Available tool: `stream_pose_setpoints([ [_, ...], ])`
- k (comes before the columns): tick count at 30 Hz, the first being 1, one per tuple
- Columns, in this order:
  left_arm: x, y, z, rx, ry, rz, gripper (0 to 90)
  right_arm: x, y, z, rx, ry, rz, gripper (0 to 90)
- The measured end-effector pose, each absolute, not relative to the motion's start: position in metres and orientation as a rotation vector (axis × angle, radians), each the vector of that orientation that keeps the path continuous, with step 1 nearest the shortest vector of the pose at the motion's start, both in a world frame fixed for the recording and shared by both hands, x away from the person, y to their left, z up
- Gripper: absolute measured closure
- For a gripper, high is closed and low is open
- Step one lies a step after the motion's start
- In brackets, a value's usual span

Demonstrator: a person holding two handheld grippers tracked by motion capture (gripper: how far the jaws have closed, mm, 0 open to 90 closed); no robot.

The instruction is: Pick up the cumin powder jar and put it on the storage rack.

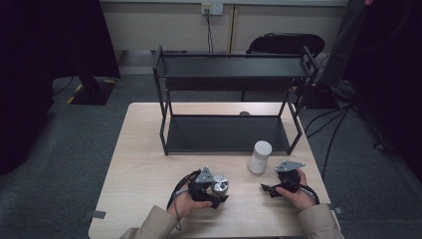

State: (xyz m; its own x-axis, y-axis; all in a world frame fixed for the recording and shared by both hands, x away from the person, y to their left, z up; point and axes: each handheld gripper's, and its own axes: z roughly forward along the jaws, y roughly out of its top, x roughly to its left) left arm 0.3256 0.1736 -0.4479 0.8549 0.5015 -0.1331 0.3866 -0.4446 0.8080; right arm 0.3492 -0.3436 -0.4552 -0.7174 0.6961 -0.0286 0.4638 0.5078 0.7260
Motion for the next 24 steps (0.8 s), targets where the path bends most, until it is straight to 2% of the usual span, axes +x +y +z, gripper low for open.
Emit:
stream_pose_setpoints([
  [12, 0.318, 0.171, -0.446, 2.105, 0.584, 0.230, 29.2, 0.349, -0.344, -0.455, 0.971, 2.437, 1.032, 0.0],
  [24, 0.319, 0.173, -0.437, 2.128, 0.591, 0.217, 30.4, 0.349, -0.344, -0.455, 0.971, 2.437, 1.032, 0.0],
])
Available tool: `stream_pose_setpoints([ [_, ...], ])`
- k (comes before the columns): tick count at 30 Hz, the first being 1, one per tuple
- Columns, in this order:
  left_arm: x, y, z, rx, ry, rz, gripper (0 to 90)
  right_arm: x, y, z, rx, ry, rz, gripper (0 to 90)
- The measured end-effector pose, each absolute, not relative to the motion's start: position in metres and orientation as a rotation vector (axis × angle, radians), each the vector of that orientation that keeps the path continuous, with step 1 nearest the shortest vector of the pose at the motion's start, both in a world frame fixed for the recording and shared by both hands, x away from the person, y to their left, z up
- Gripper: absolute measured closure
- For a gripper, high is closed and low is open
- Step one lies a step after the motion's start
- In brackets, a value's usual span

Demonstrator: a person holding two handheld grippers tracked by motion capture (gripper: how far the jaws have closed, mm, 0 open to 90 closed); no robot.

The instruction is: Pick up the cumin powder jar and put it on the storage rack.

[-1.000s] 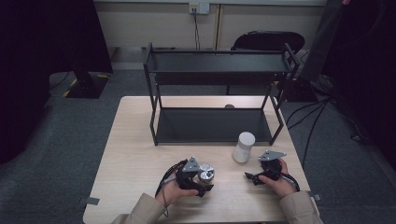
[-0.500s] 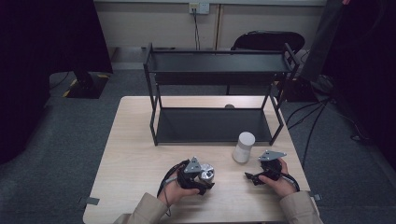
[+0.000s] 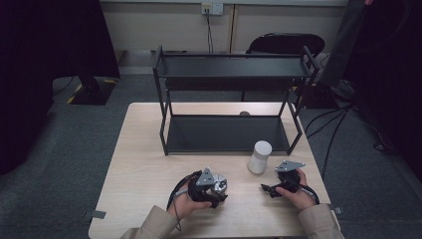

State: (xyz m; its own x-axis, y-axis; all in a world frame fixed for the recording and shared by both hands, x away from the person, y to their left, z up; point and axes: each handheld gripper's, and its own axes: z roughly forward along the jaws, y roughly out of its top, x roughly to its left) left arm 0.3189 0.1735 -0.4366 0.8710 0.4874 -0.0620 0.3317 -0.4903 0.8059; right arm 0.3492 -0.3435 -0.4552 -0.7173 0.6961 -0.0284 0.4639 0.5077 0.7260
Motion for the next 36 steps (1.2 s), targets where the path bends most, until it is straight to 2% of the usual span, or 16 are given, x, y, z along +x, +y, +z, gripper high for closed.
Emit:
stream_pose_setpoints([
  [14, 0.324, 0.196, -0.398, 2.081, 0.590, 0.248, 30.5, 0.349, -0.344, -0.455, 0.970, 2.437, 1.032, 0.0],
  [36, 0.351, 0.217, -0.301, 2.036, 0.598, 0.293, 30.6, 0.349, -0.344, -0.455, 0.969, 2.437, 1.032, 0.0],
])
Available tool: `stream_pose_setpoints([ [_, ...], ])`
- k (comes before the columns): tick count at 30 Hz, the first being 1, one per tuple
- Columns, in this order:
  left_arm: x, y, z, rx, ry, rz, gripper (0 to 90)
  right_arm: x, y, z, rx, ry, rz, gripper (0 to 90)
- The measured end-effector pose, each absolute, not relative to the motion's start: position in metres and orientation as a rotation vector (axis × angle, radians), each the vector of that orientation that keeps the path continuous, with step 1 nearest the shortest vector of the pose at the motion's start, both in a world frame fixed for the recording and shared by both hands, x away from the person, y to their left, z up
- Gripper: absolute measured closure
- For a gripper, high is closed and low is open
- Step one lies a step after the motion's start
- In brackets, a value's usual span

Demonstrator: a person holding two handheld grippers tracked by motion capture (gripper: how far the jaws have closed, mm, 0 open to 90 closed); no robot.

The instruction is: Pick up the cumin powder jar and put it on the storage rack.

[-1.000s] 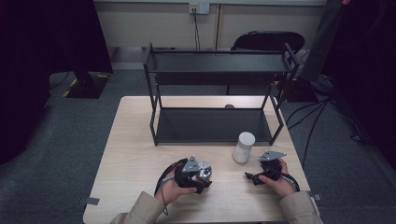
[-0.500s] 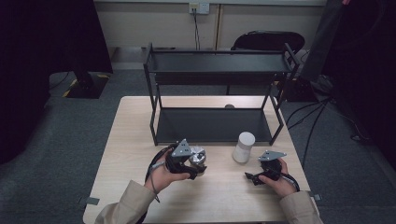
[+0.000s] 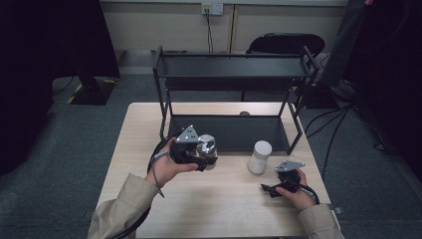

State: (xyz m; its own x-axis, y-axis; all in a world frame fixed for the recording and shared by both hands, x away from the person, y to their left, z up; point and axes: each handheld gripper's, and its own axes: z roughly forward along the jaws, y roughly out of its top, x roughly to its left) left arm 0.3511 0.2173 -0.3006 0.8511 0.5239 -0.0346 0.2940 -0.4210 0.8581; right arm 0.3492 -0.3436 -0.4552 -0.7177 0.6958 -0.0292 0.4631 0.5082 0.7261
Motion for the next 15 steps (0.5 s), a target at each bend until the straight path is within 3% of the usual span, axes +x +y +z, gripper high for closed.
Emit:
stream_pose_setpoints([
  [15, 0.376, 0.218, -0.241, 2.004, 0.622, 0.344, 30.7, 0.349, -0.343, -0.455, 0.972, 2.436, 1.032, 0.0],
])
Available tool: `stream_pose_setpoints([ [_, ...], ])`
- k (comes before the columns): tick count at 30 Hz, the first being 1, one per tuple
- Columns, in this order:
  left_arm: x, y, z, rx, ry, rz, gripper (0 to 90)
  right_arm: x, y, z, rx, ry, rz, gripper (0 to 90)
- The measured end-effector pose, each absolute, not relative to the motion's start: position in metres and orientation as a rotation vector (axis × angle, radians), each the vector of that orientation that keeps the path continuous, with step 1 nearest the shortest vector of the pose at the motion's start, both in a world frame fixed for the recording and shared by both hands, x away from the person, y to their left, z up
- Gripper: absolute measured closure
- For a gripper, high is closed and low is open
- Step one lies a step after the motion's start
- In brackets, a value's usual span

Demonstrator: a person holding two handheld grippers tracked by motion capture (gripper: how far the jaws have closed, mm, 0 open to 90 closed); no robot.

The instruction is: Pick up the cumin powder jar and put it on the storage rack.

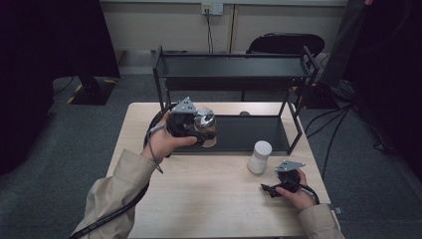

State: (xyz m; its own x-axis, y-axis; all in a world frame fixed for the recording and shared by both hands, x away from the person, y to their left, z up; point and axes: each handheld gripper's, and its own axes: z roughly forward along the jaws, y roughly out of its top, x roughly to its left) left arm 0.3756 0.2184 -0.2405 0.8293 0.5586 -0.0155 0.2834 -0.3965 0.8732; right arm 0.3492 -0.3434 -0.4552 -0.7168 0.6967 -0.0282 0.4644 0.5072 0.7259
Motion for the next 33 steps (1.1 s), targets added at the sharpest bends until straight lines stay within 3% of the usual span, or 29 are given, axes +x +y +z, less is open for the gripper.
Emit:
stream_pose_setpoints([
  [33, 0.425, 0.212, -0.147, 1.956, 0.796, 0.459, 30.7, 0.349, -0.344, -0.455, 0.968, 2.437, 1.031, 0.0],
])
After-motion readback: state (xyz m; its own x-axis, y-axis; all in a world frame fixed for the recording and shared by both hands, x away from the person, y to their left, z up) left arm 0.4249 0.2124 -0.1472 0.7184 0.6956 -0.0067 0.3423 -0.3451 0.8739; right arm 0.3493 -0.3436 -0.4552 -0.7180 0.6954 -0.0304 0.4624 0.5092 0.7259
